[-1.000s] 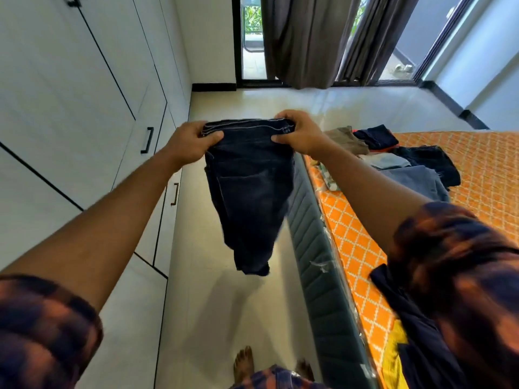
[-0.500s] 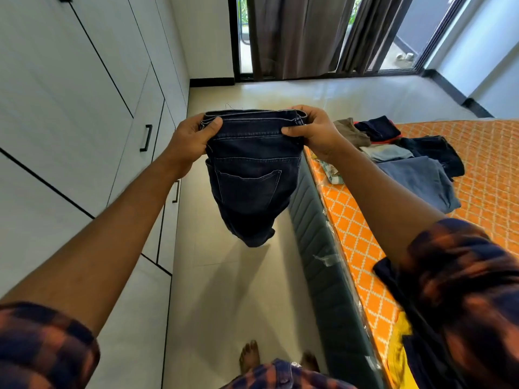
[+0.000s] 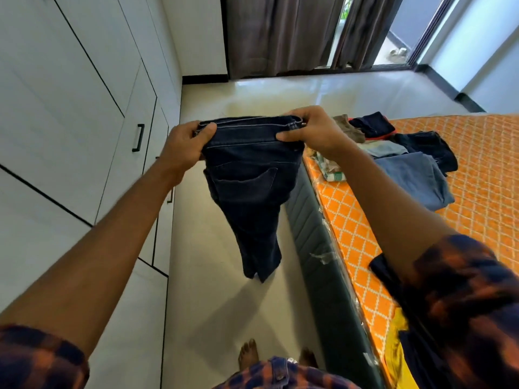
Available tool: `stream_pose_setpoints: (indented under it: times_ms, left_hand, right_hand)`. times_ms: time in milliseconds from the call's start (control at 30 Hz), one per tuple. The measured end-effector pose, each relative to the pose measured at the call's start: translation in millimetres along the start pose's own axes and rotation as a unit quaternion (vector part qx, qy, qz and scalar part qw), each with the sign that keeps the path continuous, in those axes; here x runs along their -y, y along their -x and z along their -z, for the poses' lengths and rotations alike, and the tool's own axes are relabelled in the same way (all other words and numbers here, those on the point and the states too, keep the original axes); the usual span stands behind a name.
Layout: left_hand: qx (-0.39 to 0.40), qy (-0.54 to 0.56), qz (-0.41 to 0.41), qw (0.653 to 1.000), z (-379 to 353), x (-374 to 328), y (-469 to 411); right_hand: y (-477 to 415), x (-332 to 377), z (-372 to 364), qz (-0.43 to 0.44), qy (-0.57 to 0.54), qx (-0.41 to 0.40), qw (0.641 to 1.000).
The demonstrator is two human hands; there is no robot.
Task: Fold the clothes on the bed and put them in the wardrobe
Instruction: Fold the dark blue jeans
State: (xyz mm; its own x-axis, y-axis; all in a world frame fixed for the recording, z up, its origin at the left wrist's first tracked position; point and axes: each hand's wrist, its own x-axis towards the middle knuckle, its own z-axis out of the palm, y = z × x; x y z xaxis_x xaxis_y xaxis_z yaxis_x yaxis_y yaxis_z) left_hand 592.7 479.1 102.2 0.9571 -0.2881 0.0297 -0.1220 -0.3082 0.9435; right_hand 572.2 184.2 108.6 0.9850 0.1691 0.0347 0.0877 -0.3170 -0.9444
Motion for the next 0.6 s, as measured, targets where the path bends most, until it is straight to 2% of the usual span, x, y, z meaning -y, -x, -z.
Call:
stream_pose_setpoints:
  times_ms: [67,100,133,167,233,300,367,500,600]
  left_hand:
    - [0.099,0.094,0.018,0.99,11,-12,-5]
    - [0.141,0.106,0.03,0.984,17,-16,-9]
    - [0.146,0.087,0.037,0.985,19,-22,-21]
    - [0.114,0.047,0.039,0.992,19,-26,-37]
    - [-0.021,-0.073,0.008,0.997,16,-31,-68]
    - [-0.107,-0.089,-0.019,0.99,13,-35,-85]
    - [-0.108,-0.036,-0.021,0.993,15,-35,-90]
    - [-0.057,0.001,-0.033,0.998,22,-21,-87]
    - [-0.064,0.023,-0.039,0.997,19,-18,-87]
  right_hand:
    - [5,21,20,0.02,-0.114,0.092,0.989]
    - [0,28,26,0.009,-0.15,0.128,0.98]
    - [-10,36,30,-0.001,-0.169,0.126,0.977]
    - [-25,38,30,-0.019,-0.153,0.076,0.985]
    - [-56,34,19,-0.023,0.002,-0.083,0.996]
    - [-73,30,7,0.014,0.091,-0.158,0.983]
    - [-74,26,3,0.04,0.081,-0.161,0.983]
    - [-63,18,11,0.05,0.019,-0.134,0.99]
    - [-62,17,9,0.051,-0.02,-0.136,0.989]
